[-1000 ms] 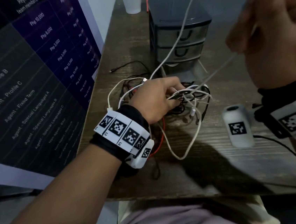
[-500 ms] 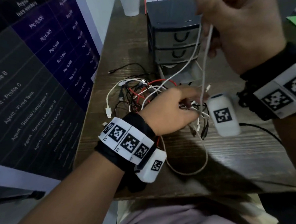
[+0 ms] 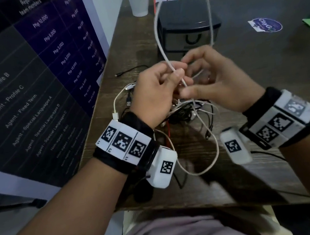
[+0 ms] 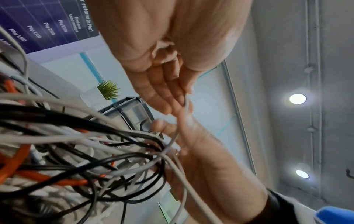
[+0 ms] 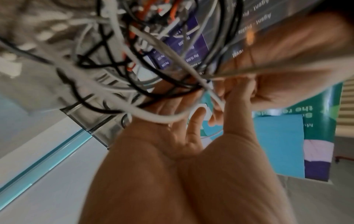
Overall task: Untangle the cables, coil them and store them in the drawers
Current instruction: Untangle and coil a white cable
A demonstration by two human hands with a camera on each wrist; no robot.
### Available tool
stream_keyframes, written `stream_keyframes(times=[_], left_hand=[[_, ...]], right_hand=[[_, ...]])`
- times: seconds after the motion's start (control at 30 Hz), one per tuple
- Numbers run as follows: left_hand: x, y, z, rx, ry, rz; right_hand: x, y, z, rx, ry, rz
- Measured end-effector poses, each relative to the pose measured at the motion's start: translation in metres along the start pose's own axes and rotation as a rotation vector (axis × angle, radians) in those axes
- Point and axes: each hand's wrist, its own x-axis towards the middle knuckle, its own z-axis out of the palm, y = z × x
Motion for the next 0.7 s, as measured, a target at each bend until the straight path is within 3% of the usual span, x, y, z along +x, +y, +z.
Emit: stream_keyframes(times=[0.17,0.27,0.43,0.7], left_hand=[[0.001,0.005,-0.005,-0.010,0.106,0.005],[0.002,0.010,-0.008,0.008,0.128,0.003],[0.010,0.010,-0.017,0.105,0.208,0.115],[0.015,0.019,-0.026,0.016,0.357,0.143]], right_hand=[[-0.004,0.013,0.007,-0.184,-0.164,0.129],[-0.005,0.010,0.004,-0.247,-0.187,0.147],[-0.005,0.011,0.001,-0.459,-0.238,0.216],[-0.012,0.009,-0.002,-0.615,-0.254,0.250]])
